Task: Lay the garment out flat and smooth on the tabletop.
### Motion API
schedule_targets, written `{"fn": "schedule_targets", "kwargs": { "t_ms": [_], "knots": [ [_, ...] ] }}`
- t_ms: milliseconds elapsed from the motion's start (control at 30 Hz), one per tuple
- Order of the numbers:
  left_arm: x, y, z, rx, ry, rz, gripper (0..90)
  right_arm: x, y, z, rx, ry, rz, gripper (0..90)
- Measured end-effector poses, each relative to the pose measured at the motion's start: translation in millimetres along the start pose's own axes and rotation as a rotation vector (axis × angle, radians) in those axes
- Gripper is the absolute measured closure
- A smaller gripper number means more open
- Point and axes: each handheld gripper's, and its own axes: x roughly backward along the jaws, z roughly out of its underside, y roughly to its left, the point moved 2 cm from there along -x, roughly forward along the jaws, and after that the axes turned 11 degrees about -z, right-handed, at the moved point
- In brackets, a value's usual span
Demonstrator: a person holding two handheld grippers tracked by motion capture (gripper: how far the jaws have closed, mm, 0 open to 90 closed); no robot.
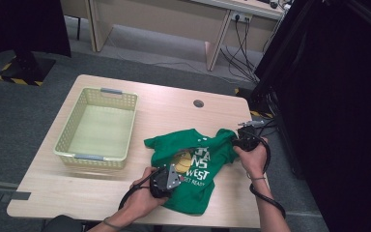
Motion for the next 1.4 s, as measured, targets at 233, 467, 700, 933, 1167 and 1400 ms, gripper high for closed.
{"fn": "schedule_targets", "kwargs": {
  "t_ms": [233, 467, 700, 933, 1167, 1400],
  "knots": [
    [5.3, 8.8, -1.0, 0.048, -0.014, -0.007, 48.0, 26.3, 2.4, 11.2, 0.005, -0.063, 0.016, 56.1],
    [9.6, 16.8, -0.8, 0.074, -0.016, -0.017, 47.1, 43.9, 27.3, 43.1, 0.02, -0.063, -0.094, 54.0],
    [8.3, 19.1, -2.4, 0.081, -0.019, -0.021, 47.0, 53.1, 51.6, 72.6, 0.018, -0.06, -0.194, 52.4],
    [10.5, 15.5, -5.4, 0.066, -0.036, -0.004, 46.7, 49.7, 82.1, 86.6, 0.077, -0.021, -0.3, 51.9],
    [5.2, 8.8, -5.5, 0.043, -0.027, 0.02, 46.6, 36.1, 97.9, 94.2, 0.112, 0.03, -0.335, 51.7],
    [1.4, 10.4, -4.3, 0.046, -0.02, 0.017, 47.0, 38.8, 99.3, 100.8, 0.124, 0.044, -0.347, 56.2]
  ]
}}
